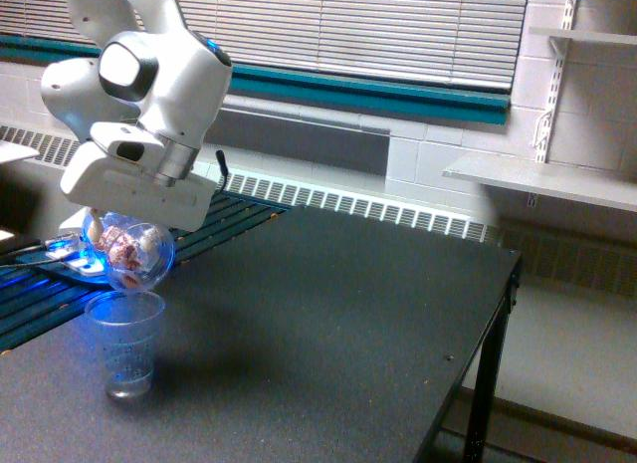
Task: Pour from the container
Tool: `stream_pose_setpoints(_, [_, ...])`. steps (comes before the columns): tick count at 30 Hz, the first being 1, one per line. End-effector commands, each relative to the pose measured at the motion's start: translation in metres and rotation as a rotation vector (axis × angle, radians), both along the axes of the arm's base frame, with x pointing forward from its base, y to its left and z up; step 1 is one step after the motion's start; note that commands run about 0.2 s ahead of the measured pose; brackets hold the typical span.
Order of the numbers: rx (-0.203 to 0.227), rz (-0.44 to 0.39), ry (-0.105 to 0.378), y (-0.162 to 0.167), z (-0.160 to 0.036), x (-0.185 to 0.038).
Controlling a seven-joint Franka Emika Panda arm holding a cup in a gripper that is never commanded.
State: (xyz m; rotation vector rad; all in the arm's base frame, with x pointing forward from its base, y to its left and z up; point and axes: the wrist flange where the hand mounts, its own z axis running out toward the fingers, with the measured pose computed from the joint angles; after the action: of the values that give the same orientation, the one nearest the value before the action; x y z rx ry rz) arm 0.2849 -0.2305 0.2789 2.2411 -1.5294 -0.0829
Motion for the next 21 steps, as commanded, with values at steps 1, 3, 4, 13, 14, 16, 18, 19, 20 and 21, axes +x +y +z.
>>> stream_pose_setpoints(1, [-0.008, -0.001, 0.011, -0.003, 0.002, 0.003])
stream_pose_setpoints(3, [-0.009, -0.006, 0.016, -0.004, 0.002, 0.001])
stream_pose_setpoints(4, [-0.009, -0.008, 0.019, -0.004, 0.002, 0.001])
stream_pose_setpoints(13, [-0.002, -0.015, 0.053, -0.003, -0.002, -0.007])
stream_pose_setpoints(14, [0.0, -0.017, 0.057, -0.003, -0.003, -0.007])
stream_pose_setpoints(16, [0.003, -0.016, 0.062, -0.003, -0.003, -0.008])
stream_pose_setpoints(18, [0.004, -0.015, 0.064, -0.004, -0.003, -0.008])
stream_pose_setpoints(19, [0.002, -0.014, 0.065, -0.004, -0.003, -0.007])
stream_pose_setpoints(20, [0.001, -0.012, 0.066, -0.004, -0.002, -0.007])
stream_pose_setpoints(21, [0.0, -0.01, 0.067, -0.005, -0.002, -0.007])
